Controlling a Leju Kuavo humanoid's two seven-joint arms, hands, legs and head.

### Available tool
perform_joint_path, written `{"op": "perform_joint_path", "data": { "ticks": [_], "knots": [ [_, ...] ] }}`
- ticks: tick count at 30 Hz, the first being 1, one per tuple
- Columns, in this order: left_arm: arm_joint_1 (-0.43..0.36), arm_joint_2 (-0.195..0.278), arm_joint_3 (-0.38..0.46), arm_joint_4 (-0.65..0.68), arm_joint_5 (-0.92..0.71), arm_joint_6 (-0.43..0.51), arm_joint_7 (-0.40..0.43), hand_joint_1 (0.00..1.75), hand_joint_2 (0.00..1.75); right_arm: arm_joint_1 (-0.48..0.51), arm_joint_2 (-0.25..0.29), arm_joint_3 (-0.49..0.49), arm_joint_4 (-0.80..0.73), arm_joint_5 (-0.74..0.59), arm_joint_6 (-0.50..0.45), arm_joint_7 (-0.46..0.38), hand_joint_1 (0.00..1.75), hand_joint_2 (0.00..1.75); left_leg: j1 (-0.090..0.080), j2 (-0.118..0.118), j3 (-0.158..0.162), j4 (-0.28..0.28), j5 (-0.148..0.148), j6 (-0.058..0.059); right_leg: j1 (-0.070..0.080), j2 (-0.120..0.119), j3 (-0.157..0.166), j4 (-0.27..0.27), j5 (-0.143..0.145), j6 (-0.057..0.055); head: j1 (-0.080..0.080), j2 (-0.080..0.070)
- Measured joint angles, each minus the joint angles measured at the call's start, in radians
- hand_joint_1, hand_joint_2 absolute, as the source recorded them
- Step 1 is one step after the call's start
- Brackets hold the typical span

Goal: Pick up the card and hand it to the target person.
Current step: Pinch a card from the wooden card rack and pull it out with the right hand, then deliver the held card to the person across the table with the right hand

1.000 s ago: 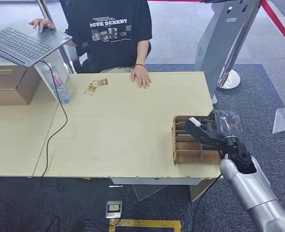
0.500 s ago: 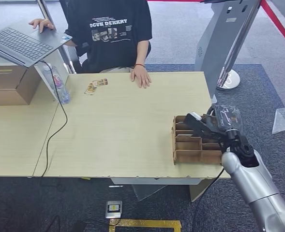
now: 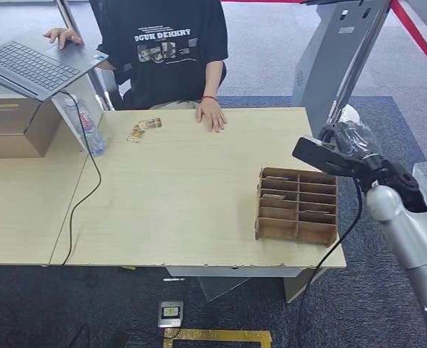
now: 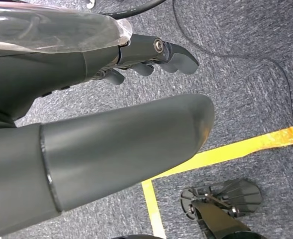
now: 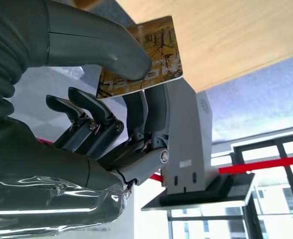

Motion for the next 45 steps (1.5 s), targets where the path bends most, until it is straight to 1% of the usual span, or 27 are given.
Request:
{"op": "perform_joint_path", "data": {
  "ticks": [6, 11, 13, 15, 17, 19, 22, 26, 29, 33, 38, 43, 44, 45],
  "knots": [
    [0.0, 0.003, 0.0, 0.0, -0.002, -0.007, -0.01, 0.0, 0.0, -0.094, -0.095, 0.042, -0.052, -0.056, 0.083, -0.003, 1.75, 1.75, 0.0, 0.0, 0.0, 0.0, 0.0, 0.0, 0.0, 0.0, 0.0, 0.0, 0.0, 0.0, 0.0, 0.0],
    [0.0, 0.004, 0.0, 0.0, 0.002, -0.006, -0.014, 0.0, 0.0, -0.185, -0.144, 0.081, -0.08, -0.14, 0.091, 0.008, 1.75, 1.75, 0.0, 0.0, 0.0, 0.0, 0.0, 0.0, 0.0, 0.0, 0.0, 0.0, 0.0, 0.0, 0.0, 0.0],
    [0.0, 0.004, 0.0, 0.0, 0.003, -0.005, -0.015, 0.0, 0.0, -0.215, -0.155, 0.092, -0.084, -0.174, 0.072, 0.012, 1.75, 1.75, 0.0, 0.0, 0.0, 0.0, 0.0, 0.0, 0.0, 0.0, 0.0, 0.0, 0.0, 0.0, 0.0, 0.0],
    [0.0, 0.004, 0.0, 0.0, 0.003, -0.004, -0.015, 0.0, 0.0, -0.234, -0.161, 0.1, -0.085, -0.186, 0.03, 0.017, 1.75, 1.75, 0.0, 0.0, 0.0, 0.0, 0.0, 0.0, 0.0, 0.0, 0.0, 0.0, 0.0, 0.0, 0.0, 0.0],
    [0.0, 0.003, 0.0, 0.0, 0.004, 0.0, -0.016, 0.0, 0.0, -0.243, -0.162, 0.108, -0.084, -0.161, -0.031, 0.026, 1.75, 1.75, 0.0, 0.0, -0.001, 0.0, 0.0, 0.0, 0.0, 0.0, 0.0, 0.0, 0.0, 0.0, 0.0, 0.0],
    [0.0, 0.003, 0.0, 0.0, 0.003, 0.004, -0.018, 0.0, 0.0, -0.248, -0.16, 0.119, -0.074, -0.103, -0.11, 0.041, 1.75, 1.75, 0.0, 0.0, -0.001, -0.001, 0.0, 0.0, 0.0, -0.001, 0.0, 0.001, 0.0, 0.0, 0.0, 0.0],
    [-0.001, 0.001, 0.0, 0.0, 0.003, 0.008, -0.02, 0.0, 0.0, -0.251, -0.144, 0.143, -0.04, -0.006, -0.224, 0.072, 1.75, 1.75, 0.0, -0.001, -0.001, -0.001, 0.0, 0.0, 0.0, -0.001, 0.0, 0.001, 0.0, 0.0, 0.0, 0.0],
    [-0.005, -0.001, 0.0, 0.0, -0.003, 0.008, -0.02, 0.0, 0.0, -0.248, -0.108, 0.178, 0.023, 0.128, -0.352, 0.136, 1.75, 1.75, 0.001, -0.001, -0.002, -0.001, 0.0, 0.0, 0.001, -0.001, 0.0, 0.001, 0.0, 0.0, 0.0, 0.0],
    [-0.006, -0.002, -0.003, 0.0, -0.01, 0.008, -0.019, 0.0, 0.0, -0.247, -0.074, 0.203, 0.078, 0.236, -0.416, 0.183, 1.75, 1.75, 0.001, -0.001, -0.002, -0.001, 0.0, 0.0, 0.002, -0.001, 0.0, 0.001, 0.0, 0.0, 0.0, 0.0],
    [-0.01, -0.002, -0.01, 0.0, -0.016, 0.007, -0.011, 0.0, 0.0, -0.246, -0.019, 0.228, 0.168, 0.35, -0.475, 0.225, 1.75, 1.75, 0.002, -0.001, -0.002, -0.001, 0.0, 0.0, 0.002, -0.001, 0.0, 0.001, 0.0, 0.0, 0.0, 0.0],
    [-0.01, -0.003, -0.02, 0.0, -0.018, 0.007, -0.003, 0.0, 0.0, -0.246, 0.043, 0.248, 0.281, 0.424, -0.516, 0.256, 1.75, 1.75, 0.002, -0.001, -0.002, -0.001, 0.0, -0.001, 0.003, -0.002, 0.0, 0.001, 0.0, 0.0, 0.0, 0.0],
    [-0.01, -0.004, -0.024, 0.0, -0.019, 0.007, 0.001, 0.0, 0.0, -0.246, 0.085, 0.263, 0.367, 0.485, -0.458, 0.267, 1.73, 1.75, 0.002, -0.001, -0.002, -0.001, 0.0, -0.001, 0.003, -0.002, 0.0, 0.001, 0.0, 0.0, 0.0, 0.0],
    [-0.01, -0.004, -0.024, 0.0, -0.019, 0.007, 0.002, 0.0, 0.0, -0.246, 0.09, 0.264, 0.378, 0.484, -0.442, 0.265, 1.68, 1.75, 0.002, -0.001, -0.002, -0.001, 0.0, -0.001, 0.003, -0.002, 0.0, 0.001, 0.0, 0.0, 0.0, 0.0],
    [-0.01, -0.004, -0.024, 0.0, -0.019, 0.007, 0.002, 0.0, 0.0, -0.245, 0.094, 0.266, 0.386, 0.478, -0.425, 0.261, 1.53, 1.75, 0.002, -0.001, -0.002, -0.001, 0.0, -0.001, 0.003, -0.002, 0.0, 0.001, 0.0, 0.0, 0.0, 0.0]
  ]
}}
